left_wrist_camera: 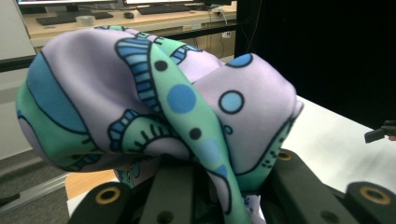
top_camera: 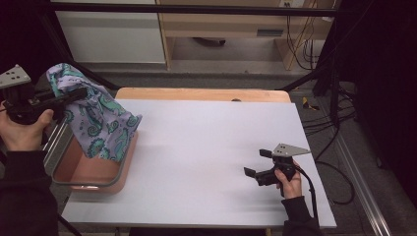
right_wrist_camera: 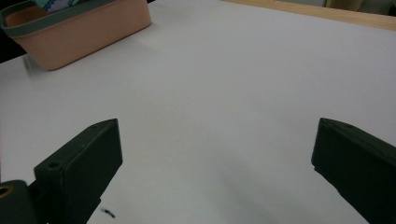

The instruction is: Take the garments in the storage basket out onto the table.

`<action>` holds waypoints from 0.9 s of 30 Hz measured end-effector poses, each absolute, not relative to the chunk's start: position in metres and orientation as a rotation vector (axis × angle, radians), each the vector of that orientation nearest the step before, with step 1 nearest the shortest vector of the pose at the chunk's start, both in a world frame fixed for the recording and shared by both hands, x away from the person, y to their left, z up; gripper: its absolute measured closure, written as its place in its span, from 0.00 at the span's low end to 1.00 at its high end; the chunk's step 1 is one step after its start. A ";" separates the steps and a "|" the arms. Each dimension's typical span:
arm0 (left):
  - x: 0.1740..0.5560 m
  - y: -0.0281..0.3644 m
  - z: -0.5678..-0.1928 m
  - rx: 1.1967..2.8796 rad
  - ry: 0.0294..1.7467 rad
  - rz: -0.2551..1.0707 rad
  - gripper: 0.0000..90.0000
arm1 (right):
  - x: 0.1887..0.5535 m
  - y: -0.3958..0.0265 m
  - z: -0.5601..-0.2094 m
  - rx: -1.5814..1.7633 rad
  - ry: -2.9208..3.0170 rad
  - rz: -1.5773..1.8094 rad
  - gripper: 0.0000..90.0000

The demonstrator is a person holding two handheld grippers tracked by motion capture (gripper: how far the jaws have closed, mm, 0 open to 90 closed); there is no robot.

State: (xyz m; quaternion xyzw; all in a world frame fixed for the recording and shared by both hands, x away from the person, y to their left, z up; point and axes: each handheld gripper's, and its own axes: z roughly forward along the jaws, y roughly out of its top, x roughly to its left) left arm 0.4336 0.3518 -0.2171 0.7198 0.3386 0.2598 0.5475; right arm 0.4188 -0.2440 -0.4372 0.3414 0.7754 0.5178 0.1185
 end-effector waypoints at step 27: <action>0.432 0.295 -0.200 1.727 0.661 0.589 0.87 | 0.418 -0.244 -0.436 0.998 2.264 1.515 0.03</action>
